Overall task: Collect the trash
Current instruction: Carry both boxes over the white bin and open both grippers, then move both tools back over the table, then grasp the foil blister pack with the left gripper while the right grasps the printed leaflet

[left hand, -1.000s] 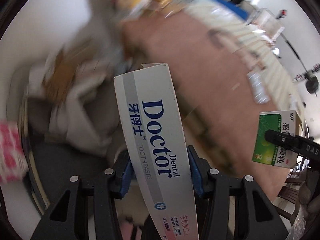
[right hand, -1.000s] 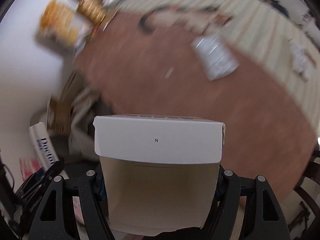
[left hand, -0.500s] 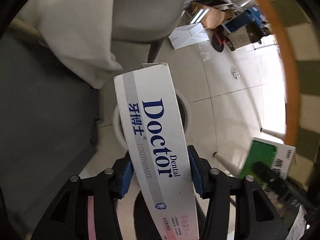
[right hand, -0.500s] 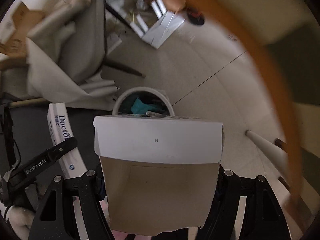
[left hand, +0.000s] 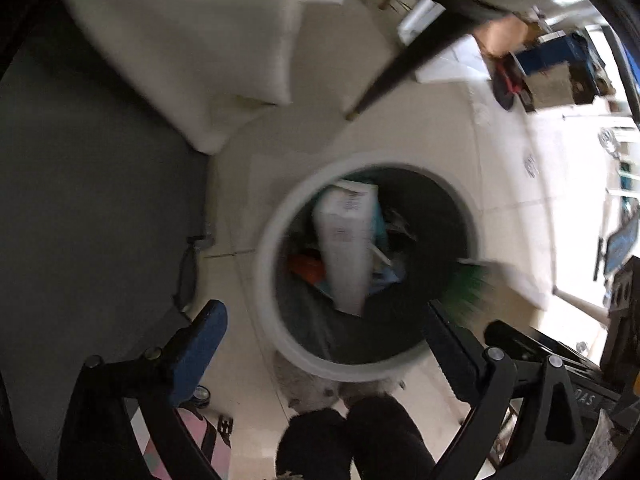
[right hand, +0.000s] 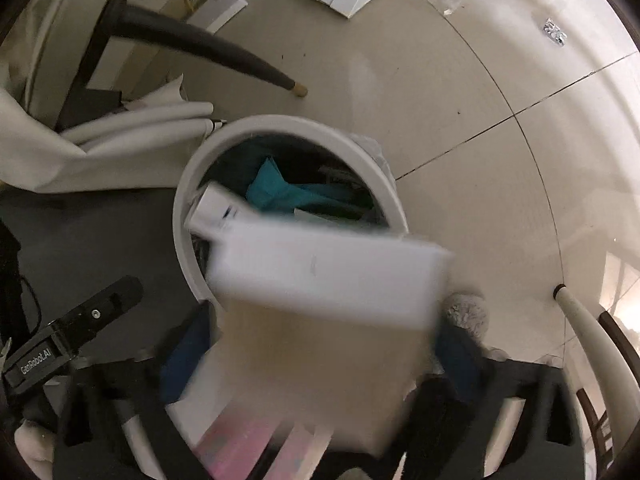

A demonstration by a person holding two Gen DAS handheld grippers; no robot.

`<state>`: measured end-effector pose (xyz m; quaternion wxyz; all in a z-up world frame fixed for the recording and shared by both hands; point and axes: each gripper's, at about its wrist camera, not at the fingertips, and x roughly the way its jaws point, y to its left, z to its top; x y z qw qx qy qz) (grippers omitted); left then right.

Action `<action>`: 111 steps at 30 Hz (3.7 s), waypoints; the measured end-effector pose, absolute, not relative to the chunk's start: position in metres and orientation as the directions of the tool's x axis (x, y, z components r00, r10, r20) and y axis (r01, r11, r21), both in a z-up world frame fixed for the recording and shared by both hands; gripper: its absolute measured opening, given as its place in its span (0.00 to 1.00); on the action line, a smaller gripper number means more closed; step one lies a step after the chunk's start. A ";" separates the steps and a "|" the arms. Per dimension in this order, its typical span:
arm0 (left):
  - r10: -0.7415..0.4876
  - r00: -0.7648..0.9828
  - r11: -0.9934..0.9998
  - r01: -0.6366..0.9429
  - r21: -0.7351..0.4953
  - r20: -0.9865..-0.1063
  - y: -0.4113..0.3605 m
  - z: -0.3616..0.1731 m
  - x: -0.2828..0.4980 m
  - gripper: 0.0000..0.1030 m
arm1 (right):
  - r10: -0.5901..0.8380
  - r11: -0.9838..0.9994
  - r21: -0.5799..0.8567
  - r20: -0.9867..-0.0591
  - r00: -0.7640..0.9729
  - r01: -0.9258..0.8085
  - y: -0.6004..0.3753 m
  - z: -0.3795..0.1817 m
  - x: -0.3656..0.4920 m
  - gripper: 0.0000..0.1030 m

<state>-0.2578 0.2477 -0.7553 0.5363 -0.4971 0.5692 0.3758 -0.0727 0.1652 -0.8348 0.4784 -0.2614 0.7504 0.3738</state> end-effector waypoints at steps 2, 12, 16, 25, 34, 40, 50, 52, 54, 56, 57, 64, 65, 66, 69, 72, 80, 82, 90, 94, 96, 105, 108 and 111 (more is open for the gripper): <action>-0.118 0.031 0.221 -0.974 -0.057 -0.993 0.243 -0.749 -0.266 0.96 | -0.039 0.561 0.294 -0.924 -0.380 -0.773 0.163 -0.831 -0.077 1.00; -0.049 -0.027 0.208 -0.978 0.016 -0.998 0.216 -0.714 -0.277 0.96 | -0.105 0.446 0.079 -0.985 -0.139 -0.892 0.156 -0.793 -0.091 1.00; -0.037 -0.034 0.222 -0.975 0.025 -0.999 0.206 -0.699 -0.272 0.96 | -0.098 0.420 0.043 -0.991 -0.092 -0.907 0.151 -0.772 -0.094 1.00; 0.013 -0.029 0.241 -0.970 0.031 -0.999 0.188 -0.621 -0.269 0.96 | -0.034 0.391 0.028 -0.998 -0.045 -0.920 0.143 -0.686 -0.098 1.00; 0.056 -0.006 0.276 -0.961 0.022 -0.998 0.159 -0.508 -0.272 0.96 | 0.042 0.360 0.039 -0.999 -0.026 -0.932 0.122 -0.559 -0.106 1.00; 0.083 0.009 0.289 -0.957 0.015 -0.997 0.138 -0.427 -0.277 0.96 | 0.080 0.358 0.063 -0.996 -0.037 -0.932 0.102 -0.474 -0.113 1.00; 0.256 -0.014 0.345 -0.933 0.105 -0.967 0.116 -0.302 -0.256 0.96 | 0.208 0.450 0.238 -0.965 -0.158 -0.861 0.059 -0.352 -0.094 1.00; 0.283 -0.003 0.364 -0.925 0.110 -0.959 0.118 -0.284 -0.235 0.96 | 0.241 0.491 0.268 -0.956 -0.166 -0.829 0.054 -0.336 -0.074 1.00; 0.301 0.006 0.385 -0.916 0.116 -0.954 0.121 -0.272 -0.210 0.96 | 0.273 0.527 0.291 -0.948 -0.164 -0.798 0.050 -0.322 -0.046 1.00; 0.314 0.015 0.419 -0.899 0.124 -0.949 0.123 -0.261 -0.174 0.96 | 0.298 0.567 0.291 -0.945 -0.137 -0.771 0.046 -0.310 -0.014 1.00; 0.320 0.020 0.438 -0.890 0.129 -0.947 0.124 -0.256 -0.153 0.96 | 0.308 0.591 0.290 -0.943 -0.122 -0.753 0.042 -0.305 0.007 1.00; 0.298 0.090 0.594 -0.796 0.111 -0.950 0.119 -0.241 0.033 0.96 | 0.308 0.780 0.253 -0.951 -0.001 -0.572 -0.011 -0.290 0.170 1.00; 0.283 0.095 0.616 -0.781 0.104 -0.954 0.116 -0.244 0.058 0.96 | 0.297 0.811 0.241 -0.955 0.020 -0.533 -0.024 -0.290 0.200 1.00; 0.270 0.097 0.636 -0.765 0.102 -0.958 0.113 -0.248 0.087 0.96 | 0.292 0.830 0.238 -0.956 0.029 -0.504 -0.034 -0.291 0.221 1.00; 0.222 0.094 0.706 -0.702 0.094 -0.971 0.102 -0.272 0.164 0.96 | 0.244 0.898 0.199 -0.968 0.067 -0.393 -0.073 -0.301 0.294 1.00; 0.141 0.068 0.765 -0.641 0.065 -0.988 0.086 -0.304 0.232 0.96 | 0.170 0.954 0.137 -0.980 0.105 -0.268 -0.118 -0.320 0.378 1.00; -0.063 -0.004 0.767 -0.640 -0.046 -0.998 0.087 -0.381 0.339 0.95 | -0.003 0.999 -0.009 -0.994 0.112 -0.053 -0.197 -0.370 0.518 1.00; -0.083 -0.030 0.769 -0.638 -0.045 -0.996 0.089 -0.397 0.353 0.95 | -0.022 0.999 -0.024 -0.996 0.087 -0.026 -0.208 -0.385 0.540 1.00; -0.023 -0.067 0.809 -0.587 0.021 -0.997 0.075 -0.415 0.366 0.71 | -0.053 0.998 -0.054 -0.998 0.033 -0.033 -0.203 -0.430 0.571 1.00; -0.007 -0.058 0.864 -0.503 0.023 -0.998 0.051 -0.411 0.359 0.64 | -0.004 0.999 -0.007 -0.998 0.055 -0.050 -0.194 -0.428 0.563 0.72; 0.000 -0.053 0.882 -0.470 0.025 -0.999 0.041 -0.410 0.352 0.64 | -0.005 0.995 -0.007 -1.000 0.020 -0.104 -0.181 -0.429 0.546 0.72; 0.008 -0.048 0.890 -0.454 0.029 -0.999 0.031 -0.408 0.353 0.65 | -0.038 0.943 -0.017 -0.998 -0.058 -0.332 -0.136 -0.441 0.467 0.72; 0.008 -0.040 0.891 -0.454 0.026 -0.999 0.032 -0.408 0.354 0.65 | -0.048 0.947 -0.028 -0.997 -0.054 -0.319 -0.135 -0.443 0.468 0.81; 0.011 -0.031 0.890 -0.455 0.024 -0.999 0.034 -0.411 0.350 0.64 | -0.025 0.944 -0.011 -0.999 -0.037 -0.331 -0.139 -0.443 0.469 0.80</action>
